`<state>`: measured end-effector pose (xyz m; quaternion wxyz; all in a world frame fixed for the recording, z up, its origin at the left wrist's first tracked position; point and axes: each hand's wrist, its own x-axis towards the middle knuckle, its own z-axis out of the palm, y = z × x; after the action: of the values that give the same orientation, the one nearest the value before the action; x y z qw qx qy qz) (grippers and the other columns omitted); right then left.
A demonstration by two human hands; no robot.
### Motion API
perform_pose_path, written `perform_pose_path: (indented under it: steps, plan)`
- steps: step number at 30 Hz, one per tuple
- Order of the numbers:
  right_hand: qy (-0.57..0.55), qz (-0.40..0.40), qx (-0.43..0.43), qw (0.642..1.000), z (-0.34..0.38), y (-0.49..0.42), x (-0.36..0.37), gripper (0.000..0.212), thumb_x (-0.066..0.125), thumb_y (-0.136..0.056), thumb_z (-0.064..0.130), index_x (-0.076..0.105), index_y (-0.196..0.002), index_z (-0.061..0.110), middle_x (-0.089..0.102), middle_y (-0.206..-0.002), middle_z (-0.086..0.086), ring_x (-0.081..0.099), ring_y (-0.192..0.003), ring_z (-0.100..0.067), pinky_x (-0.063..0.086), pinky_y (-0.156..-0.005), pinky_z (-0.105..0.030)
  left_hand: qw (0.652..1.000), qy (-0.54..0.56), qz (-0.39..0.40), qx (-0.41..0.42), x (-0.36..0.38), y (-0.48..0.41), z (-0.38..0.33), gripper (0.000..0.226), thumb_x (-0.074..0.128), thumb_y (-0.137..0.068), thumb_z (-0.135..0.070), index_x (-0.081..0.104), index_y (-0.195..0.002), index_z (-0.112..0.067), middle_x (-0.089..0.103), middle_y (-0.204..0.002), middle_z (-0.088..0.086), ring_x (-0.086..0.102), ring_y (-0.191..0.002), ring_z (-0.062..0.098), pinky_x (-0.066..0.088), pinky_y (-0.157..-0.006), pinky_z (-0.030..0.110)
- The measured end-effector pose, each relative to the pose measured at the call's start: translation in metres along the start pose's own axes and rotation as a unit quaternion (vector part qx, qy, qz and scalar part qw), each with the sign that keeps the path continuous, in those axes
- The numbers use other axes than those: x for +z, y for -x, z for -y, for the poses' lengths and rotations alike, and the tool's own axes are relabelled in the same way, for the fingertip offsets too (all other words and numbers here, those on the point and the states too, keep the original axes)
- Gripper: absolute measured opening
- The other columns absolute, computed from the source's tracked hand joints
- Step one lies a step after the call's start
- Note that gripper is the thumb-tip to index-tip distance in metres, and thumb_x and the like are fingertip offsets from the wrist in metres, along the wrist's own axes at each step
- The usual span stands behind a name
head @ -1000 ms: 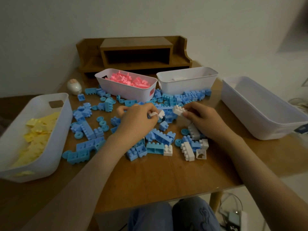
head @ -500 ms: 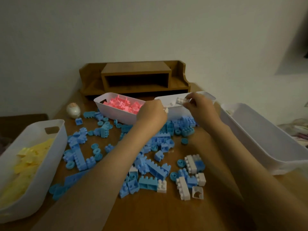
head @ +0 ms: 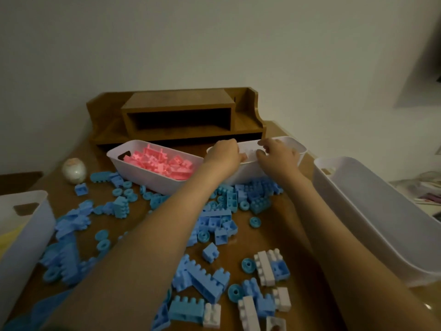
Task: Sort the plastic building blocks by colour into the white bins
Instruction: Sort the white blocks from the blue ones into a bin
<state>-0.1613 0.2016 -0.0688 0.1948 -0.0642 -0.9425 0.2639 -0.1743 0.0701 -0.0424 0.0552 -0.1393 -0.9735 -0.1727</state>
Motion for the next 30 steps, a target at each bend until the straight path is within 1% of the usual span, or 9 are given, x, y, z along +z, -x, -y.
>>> perform_pose_path:
  steps: [3, 7, 11, 14, 17, 19, 23, 27, 30]
  plan:
    - [-0.008, -0.021, -0.027, 0.999, 0.009, 0.007, -0.005, 0.036, 0.044, -0.093, 0.023, 0.050, -0.128, 0.021, 0.050, -0.135, -0.001, 0.041, -0.127, -0.022, 0.022, -0.106, -0.041, 0.998, -0.049, -0.021, 0.017, -0.007, 0.007, -0.003, 0.030, 0.039, -0.100, -0.018, 0.056, -0.123, -0.008, 0.048, -0.124, 0.013, 0.043, -0.117, 0.031, 0.039, -0.091, 0.037]
    - [-0.017, 0.001, -0.082, 0.996, 0.023, 0.031, -0.018, 0.037, 0.049, -0.092, 0.019, 0.048, -0.129, 0.017, 0.052, -0.127, -0.005, 0.049, -0.117, -0.025, 0.036, -0.102, -0.044, 0.996, -0.037, -0.063, 0.049, -0.024, 0.038, -0.004, 0.033, 0.042, -0.097, -0.009, 0.049, -0.129, -0.012, 0.045, -0.128, 0.011, 0.041, -0.119, 0.028, 0.040, -0.092, 0.037]
    - [0.033, 0.120, -0.115, 0.986, 0.029, 0.077, -0.026, 0.036, 0.053, -0.093, 0.022, 0.047, -0.128, 0.016, 0.053, -0.119, -0.007, 0.053, -0.103, -0.023, 0.042, -0.087, -0.033, 0.996, -0.041, -0.005, 0.073, -0.039, 0.096, -0.001, 0.032, 0.043, -0.096, -0.012, 0.049, -0.128, -0.012, 0.045, -0.128, 0.013, 0.045, -0.117, 0.030, 0.041, -0.088, 0.037]
    - [0.037, 0.192, -0.141, 0.971, 0.030, 0.119, -0.036, 0.029, 0.053, -0.093, 0.031, 0.054, -0.119, 0.019, 0.056, -0.111, -0.003, 0.051, -0.090, -0.014, 0.037, -0.076, -0.024, 0.988, -0.061, 0.069, 0.125, -0.037, 0.148, 0.011, 0.028, 0.042, -0.095, -0.010, 0.050, -0.123, -0.011, 0.043, -0.123, 0.014, 0.043, -0.113, 0.030, 0.040, -0.085, 0.037]
    - [0.016, 0.276, -0.148, 0.950, 0.019, 0.156, -0.053, 0.035, 0.050, -0.092, 0.040, 0.054, -0.124, 0.027, 0.052, -0.116, 0.005, 0.049, -0.105, -0.010, 0.037, -0.089, -0.023, 0.977, -0.065, 0.117, 0.167, -0.033, 0.186, 0.032, 0.024, 0.040, -0.098, -0.015, 0.050, -0.120, -0.017, 0.039, -0.110, 0.004, 0.038, -0.110, 0.024, 0.036, -0.087, 0.033]
    - [0.000, 0.326, -0.147, 0.934, 0.009, 0.178, -0.058, 0.036, 0.050, -0.091, 0.044, 0.051, -0.126, 0.034, 0.047, -0.124, 0.007, 0.042, -0.117, -0.011, 0.034, -0.103, -0.031, 0.975, -0.050, 0.111, 0.185, -0.033, 0.209, 0.045, 0.021, 0.041, -0.099, -0.030, 0.050, -0.117, -0.023, 0.035, -0.102, -0.002, 0.036, -0.107, 0.018, 0.031, -0.091, 0.032]
    - [0.014, 0.264, -0.179, 0.947, -0.005, 0.198, -0.041, 0.023, 0.042, -0.095, 0.045, 0.046, -0.118, 0.047, 0.045, -0.124, 0.009, 0.037, -0.120, -0.014, 0.027, -0.106, -0.044, 0.964, -0.075, 0.079, 0.244, -0.020, 0.231, 0.055, 0.035, 0.047, -0.090, -0.057, 0.047, -0.110, -0.029, 0.035, -0.098, -0.007, 0.034, -0.098, 0.010, 0.020, -0.090, 0.032]
    - [-0.007, 0.207, -0.187, 0.960, 0.007, 0.199, -0.028, 0.025, 0.042, -0.093, 0.039, 0.051, -0.117, 0.039, 0.048, -0.108, 0.008, 0.040, -0.108, -0.015, 0.032, -0.098, -0.042, 0.954, -0.068, 0.012, 0.292, -0.004, 0.236, 0.061, 0.038, 0.049, -0.088, -0.058, 0.046, -0.105, -0.024, 0.045, -0.100, -0.009, 0.042, -0.096, 0.010, 0.017, -0.083, 0.029]
    - [-0.079, 0.196, -0.175, 0.962, 0.013, 0.193, -0.021, 0.024, 0.051, -0.094, 0.022, 0.056, -0.116, 0.030, 0.053, -0.092, 0.010, 0.048, -0.090, -0.012, 0.040, -0.085, -0.036, 0.949, -0.059, -0.021, 0.310, 0.000, 0.231, 0.061, 0.034, 0.050, -0.090, -0.053, 0.047, -0.101, -0.021, 0.051, -0.096, -0.007, 0.047, -0.092, 0.012, 0.019, -0.082, 0.030]
